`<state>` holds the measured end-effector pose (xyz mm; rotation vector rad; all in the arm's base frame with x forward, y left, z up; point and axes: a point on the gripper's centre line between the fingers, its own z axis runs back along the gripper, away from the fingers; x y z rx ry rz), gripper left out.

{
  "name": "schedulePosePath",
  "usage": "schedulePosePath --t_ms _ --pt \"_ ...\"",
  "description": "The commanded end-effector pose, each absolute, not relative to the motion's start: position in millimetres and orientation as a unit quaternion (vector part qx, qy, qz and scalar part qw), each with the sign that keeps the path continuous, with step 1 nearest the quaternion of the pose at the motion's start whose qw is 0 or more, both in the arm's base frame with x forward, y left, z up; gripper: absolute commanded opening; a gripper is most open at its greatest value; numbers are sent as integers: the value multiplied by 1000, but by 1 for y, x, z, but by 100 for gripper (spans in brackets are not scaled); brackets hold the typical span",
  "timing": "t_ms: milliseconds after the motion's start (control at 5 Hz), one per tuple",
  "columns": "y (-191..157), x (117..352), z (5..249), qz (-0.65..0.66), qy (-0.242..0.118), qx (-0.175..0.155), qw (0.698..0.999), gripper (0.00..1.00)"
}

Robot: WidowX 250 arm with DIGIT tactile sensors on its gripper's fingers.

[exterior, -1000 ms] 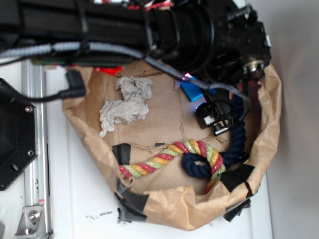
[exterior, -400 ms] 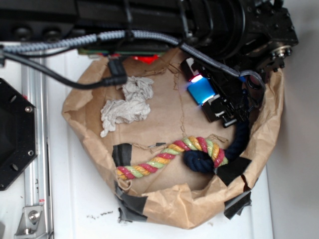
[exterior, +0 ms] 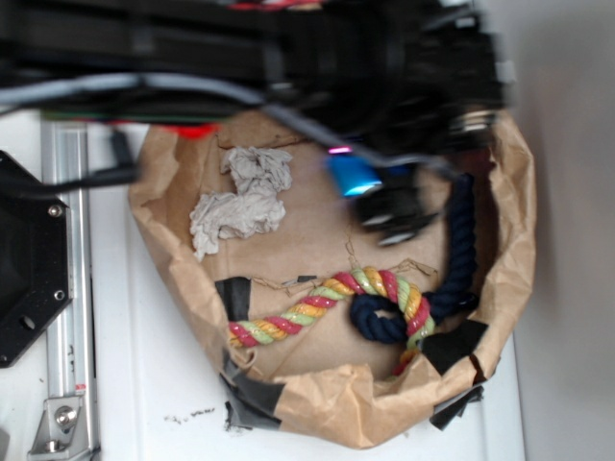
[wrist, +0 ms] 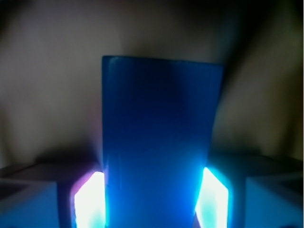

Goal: Grab the blue block.

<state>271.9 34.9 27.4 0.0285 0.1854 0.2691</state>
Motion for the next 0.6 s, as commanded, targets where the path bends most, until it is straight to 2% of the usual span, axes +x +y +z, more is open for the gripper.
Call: schedulePosePath --t_ms 0,200,400 --pt "22 231 143 28 2 6 1000 0" --pt "29 235 165 -3 -33 0 999 0" --pt "33 250 168 5 -31 13 999 0"
